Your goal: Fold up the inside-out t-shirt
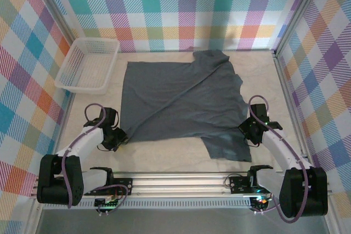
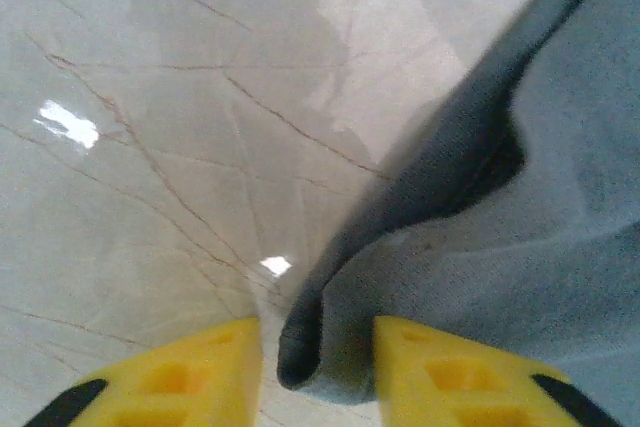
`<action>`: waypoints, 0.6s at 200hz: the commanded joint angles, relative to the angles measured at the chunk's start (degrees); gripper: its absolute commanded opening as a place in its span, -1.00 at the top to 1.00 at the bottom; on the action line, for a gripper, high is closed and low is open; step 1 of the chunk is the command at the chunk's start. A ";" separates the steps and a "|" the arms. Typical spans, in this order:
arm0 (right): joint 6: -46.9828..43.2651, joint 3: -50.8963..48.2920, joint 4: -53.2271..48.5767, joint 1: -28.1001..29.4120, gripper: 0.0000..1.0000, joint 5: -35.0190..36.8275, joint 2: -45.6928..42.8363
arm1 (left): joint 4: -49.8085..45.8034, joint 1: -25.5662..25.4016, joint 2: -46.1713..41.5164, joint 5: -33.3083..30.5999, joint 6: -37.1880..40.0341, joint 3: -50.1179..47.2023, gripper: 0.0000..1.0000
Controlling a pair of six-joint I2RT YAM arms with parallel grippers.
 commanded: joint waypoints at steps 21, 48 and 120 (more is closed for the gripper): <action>-0.25 -0.45 -1.30 -0.19 1.00 1.94 -1.45 | 1.15 -0.78 0.58 -3.16 -1.44 0.58 0.68; 2.31 -1.61 -4.83 -1.39 0.99 5.03 -1.69 | -3.04 -0.20 -1.61 -10.51 -2.65 1.89 0.89; -1.69 -3.23 -6.56 -6.63 1.00 -1.10 -8.97 | -1.65 1.50 -7.88 -5.99 0.23 0.42 1.00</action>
